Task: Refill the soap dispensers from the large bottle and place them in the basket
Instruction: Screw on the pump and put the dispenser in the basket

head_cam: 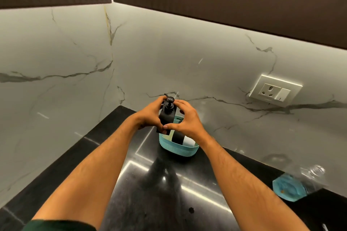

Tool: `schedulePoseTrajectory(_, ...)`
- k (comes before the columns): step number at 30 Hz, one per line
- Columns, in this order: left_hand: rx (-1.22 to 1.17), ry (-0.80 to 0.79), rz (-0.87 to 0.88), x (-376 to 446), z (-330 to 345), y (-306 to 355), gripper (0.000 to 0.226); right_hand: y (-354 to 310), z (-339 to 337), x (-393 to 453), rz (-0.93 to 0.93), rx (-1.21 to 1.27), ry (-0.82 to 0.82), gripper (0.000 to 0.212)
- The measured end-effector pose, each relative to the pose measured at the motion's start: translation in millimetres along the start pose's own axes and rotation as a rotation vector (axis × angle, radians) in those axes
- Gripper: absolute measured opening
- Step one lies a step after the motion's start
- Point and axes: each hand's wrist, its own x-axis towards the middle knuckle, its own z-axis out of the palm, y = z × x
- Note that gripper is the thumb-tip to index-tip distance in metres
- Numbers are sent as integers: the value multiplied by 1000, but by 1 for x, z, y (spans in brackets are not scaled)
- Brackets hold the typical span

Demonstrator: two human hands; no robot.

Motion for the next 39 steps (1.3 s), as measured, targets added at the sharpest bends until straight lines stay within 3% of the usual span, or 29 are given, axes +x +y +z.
schedulePoseTrajectory(11,41,-2,-67,40,-7,-34,107,32,11,33,25,-234,-106,104)
schedulePoseTrajectory(16,89,-21,-96,50,-8,-40,125,38,12,36,64,-289,-109,99)
schedulePoseTrajectory(23,235,-76,-78,68,-3,-35,120,49,5,41,138,-249,-143,97)
schedulePoseTrajectory(33,348,-159,-127,75,9,-59,104,56,20,39,194,-386,-212,83)
schedulePoseTrajectory(39,437,-164,-170,82,12,-68,91,61,26,38,210,-501,-287,86)
